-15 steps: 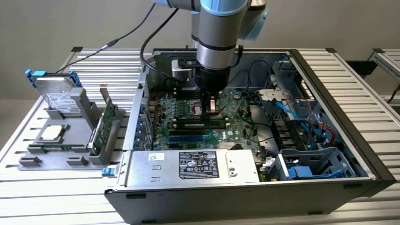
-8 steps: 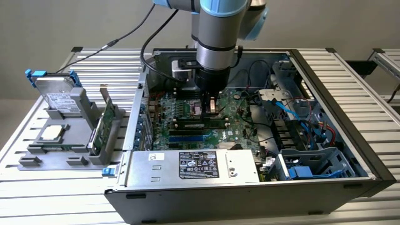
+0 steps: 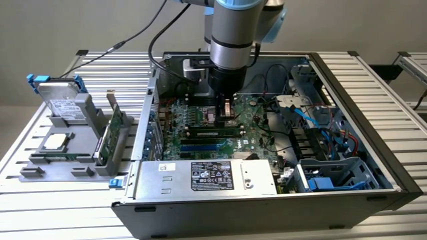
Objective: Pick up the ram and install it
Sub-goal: 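Press down the ram until it locks into place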
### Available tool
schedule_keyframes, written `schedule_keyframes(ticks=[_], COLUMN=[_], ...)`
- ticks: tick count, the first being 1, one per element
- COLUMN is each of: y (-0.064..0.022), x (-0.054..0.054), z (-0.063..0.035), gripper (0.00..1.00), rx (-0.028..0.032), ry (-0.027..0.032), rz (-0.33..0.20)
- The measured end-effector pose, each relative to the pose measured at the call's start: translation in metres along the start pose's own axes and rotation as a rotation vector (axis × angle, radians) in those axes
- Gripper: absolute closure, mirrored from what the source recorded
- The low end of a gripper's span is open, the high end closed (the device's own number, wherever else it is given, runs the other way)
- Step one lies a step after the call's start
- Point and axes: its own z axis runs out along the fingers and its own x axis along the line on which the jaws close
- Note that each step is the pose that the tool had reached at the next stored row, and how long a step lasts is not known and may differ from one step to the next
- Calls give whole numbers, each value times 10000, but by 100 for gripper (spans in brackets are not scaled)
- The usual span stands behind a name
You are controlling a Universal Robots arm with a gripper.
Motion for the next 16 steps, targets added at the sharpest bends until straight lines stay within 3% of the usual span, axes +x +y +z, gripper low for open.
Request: schedule_keyframes(ticks=[16], y=[2], x=[1], z=[-27], gripper=[90], rx=[1], ry=[-25], rz=[0])
